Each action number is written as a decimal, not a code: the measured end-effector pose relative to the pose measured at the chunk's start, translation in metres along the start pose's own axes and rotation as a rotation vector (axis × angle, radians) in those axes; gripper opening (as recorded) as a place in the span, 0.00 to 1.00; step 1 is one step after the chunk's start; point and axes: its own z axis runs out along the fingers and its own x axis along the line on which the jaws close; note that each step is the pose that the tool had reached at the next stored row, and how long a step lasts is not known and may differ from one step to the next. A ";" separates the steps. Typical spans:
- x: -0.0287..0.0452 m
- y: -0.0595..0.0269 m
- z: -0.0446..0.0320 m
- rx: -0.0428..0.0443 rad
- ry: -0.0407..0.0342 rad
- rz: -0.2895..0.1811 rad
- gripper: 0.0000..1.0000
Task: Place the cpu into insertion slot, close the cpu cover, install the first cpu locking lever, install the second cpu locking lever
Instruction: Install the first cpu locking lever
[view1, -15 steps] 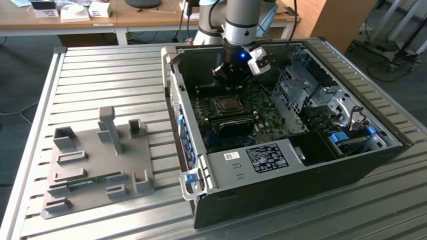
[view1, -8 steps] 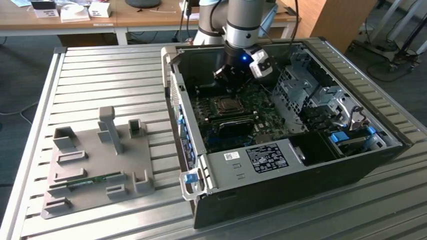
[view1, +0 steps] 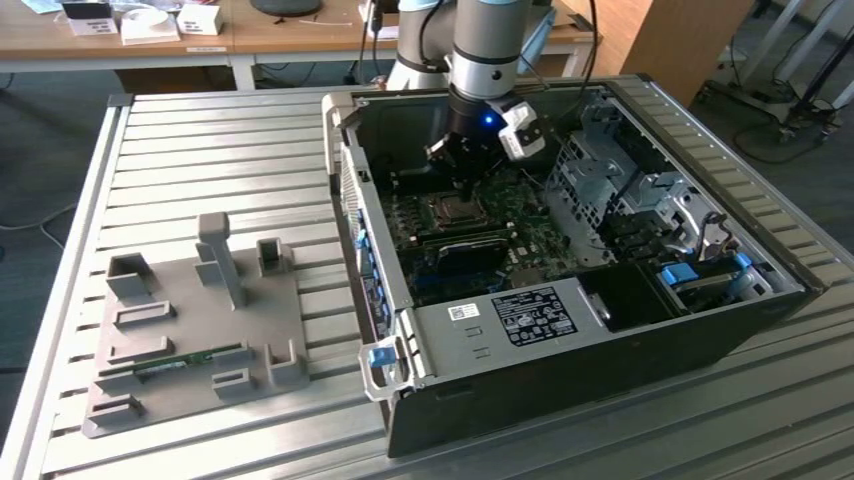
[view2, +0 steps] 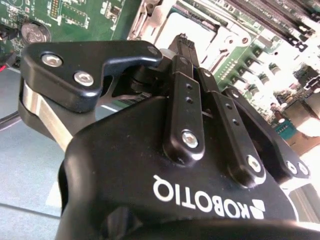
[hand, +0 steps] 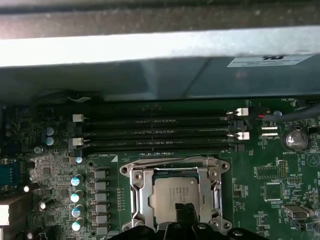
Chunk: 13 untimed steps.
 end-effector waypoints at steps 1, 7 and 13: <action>0.0004 -0.0001 0.0001 -0.0002 0.0000 0.000 0.11; 0.0009 -0.0003 0.0000 -0.0001 0.0000 0.000 0.11; 0.0011 -0.0006 0.0000 -0.0062 0.0001 0.000 0.11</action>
